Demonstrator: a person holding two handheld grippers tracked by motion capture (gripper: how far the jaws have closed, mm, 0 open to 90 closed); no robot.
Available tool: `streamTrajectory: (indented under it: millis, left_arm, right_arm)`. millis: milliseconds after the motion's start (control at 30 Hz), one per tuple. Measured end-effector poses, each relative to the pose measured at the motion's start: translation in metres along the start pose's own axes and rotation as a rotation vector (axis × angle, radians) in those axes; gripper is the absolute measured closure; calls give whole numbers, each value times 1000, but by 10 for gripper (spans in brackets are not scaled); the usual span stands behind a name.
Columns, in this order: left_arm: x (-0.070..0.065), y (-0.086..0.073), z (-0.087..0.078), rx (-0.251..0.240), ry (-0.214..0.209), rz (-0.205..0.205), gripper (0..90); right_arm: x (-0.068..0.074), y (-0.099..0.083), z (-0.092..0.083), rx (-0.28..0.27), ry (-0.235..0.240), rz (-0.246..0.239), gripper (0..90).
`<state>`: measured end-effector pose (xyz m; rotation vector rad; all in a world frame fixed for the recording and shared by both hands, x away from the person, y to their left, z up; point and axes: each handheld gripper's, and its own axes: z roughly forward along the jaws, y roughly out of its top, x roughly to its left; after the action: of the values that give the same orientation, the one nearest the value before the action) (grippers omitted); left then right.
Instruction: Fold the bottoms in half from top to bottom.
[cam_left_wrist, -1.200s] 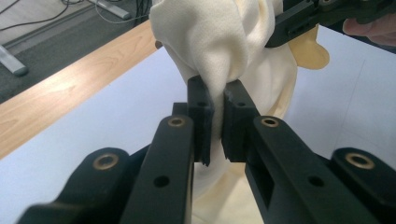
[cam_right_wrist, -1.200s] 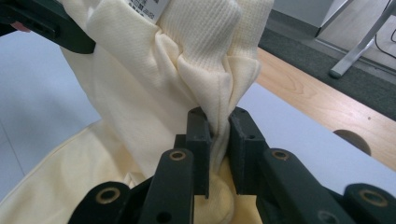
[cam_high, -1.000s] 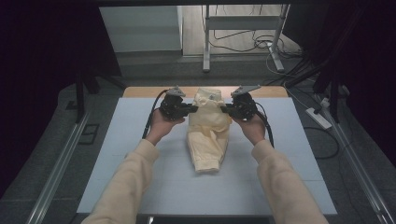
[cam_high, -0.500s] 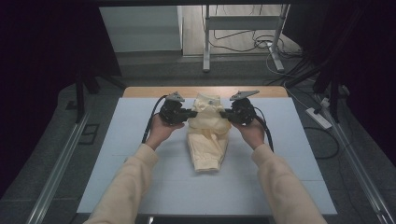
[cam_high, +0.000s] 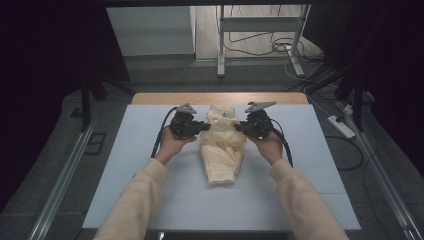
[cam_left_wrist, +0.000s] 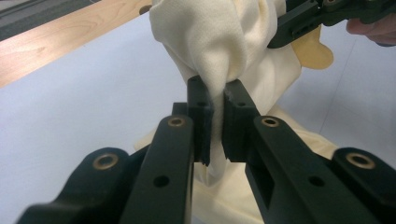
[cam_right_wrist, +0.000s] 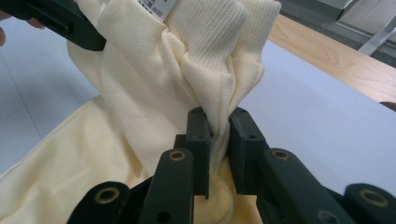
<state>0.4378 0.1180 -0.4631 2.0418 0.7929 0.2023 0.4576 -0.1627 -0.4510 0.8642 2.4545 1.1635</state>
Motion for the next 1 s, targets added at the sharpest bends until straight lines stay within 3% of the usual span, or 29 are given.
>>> streamTrajectory:
  millis: [1000]
  left_arm:
    - [-15,-28,10,24,-32,2,820]
  right_arm:
    - [11,-34,9,41,34,1,789]
